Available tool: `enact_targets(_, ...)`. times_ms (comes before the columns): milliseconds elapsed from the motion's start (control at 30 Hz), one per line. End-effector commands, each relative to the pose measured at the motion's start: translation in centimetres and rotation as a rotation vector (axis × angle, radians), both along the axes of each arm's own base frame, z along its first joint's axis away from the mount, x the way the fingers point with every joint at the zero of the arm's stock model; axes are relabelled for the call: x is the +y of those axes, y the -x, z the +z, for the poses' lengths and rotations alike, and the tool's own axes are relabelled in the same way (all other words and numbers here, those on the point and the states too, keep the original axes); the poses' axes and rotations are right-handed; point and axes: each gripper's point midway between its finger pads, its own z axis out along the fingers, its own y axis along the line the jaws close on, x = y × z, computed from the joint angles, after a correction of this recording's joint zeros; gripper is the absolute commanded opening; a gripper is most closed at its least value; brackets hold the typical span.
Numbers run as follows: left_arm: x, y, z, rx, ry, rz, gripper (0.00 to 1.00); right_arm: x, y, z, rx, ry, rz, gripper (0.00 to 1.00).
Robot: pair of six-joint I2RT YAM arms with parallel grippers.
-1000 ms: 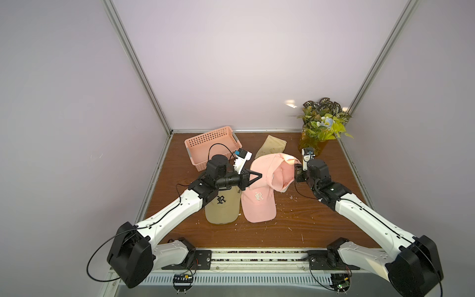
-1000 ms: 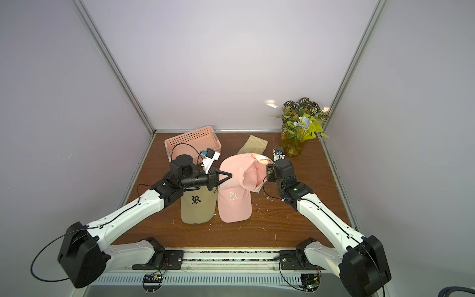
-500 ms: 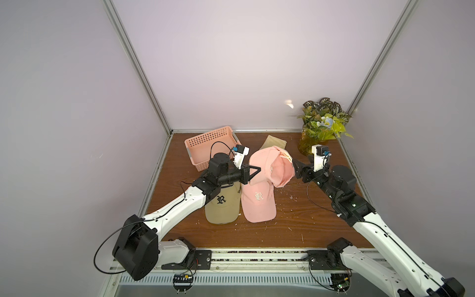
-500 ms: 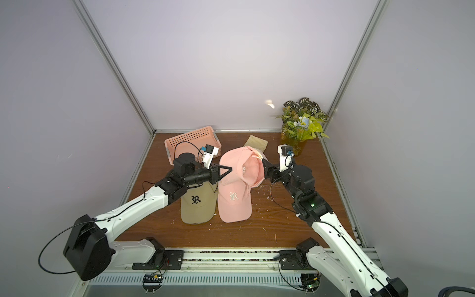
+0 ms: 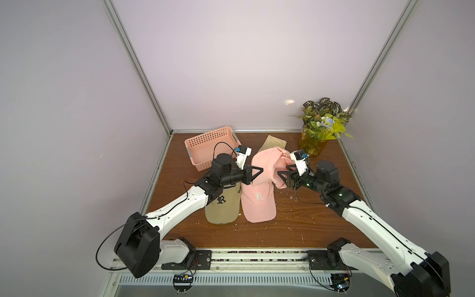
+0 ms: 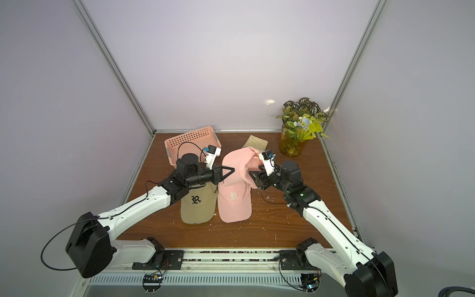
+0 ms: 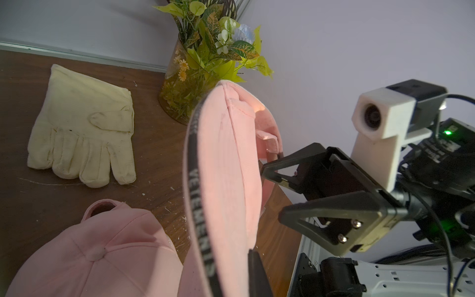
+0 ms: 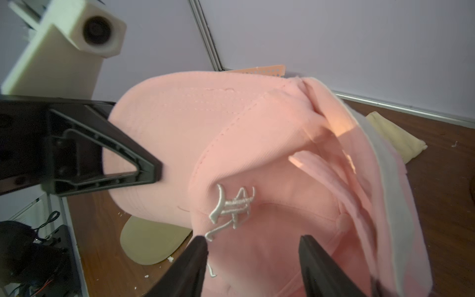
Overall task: Turn the baseball cap inside out
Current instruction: Turn over the baseball cap.
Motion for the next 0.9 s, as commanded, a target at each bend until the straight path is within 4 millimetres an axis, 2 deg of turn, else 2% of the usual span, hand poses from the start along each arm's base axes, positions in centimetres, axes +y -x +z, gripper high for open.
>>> enact_targets(0, -1.0, 0.9, 3.4, -0.082, 0.063, -0.072, 0.00, -1.0, -2.1, 1.8, -0.027, -0.010, -0.114, 0.64)
enact_targets(133, -1.2, 1.6, 3.8, -0.093, 0.074, -0.113, 0.00, -1.0, -3.5, 0.3, 0.028, -0.004, -0.155, 0.67)
enact_targets(333, -1.5, 2.1, 3.8, -0.097, 0.075, -0.144, 0.00, -1.0, -4.7, -0.3, 0.061, -0.050, -0.165, 0.72)
enact_targets(667, -1.5, 2.0, 3.9, -0.105, 0.073, -0.145, 0.00, -0.5, -4.8, -2.6, 0.136, -0.071, -0.104, 0.73)
enact_targets(867, -1.5, 1.9, 4.0, -0.109, 0.077, -0.141, 0.00, 0.5, -4.5, -3.4, 0.169, -0.077, -0.039, 0.74)
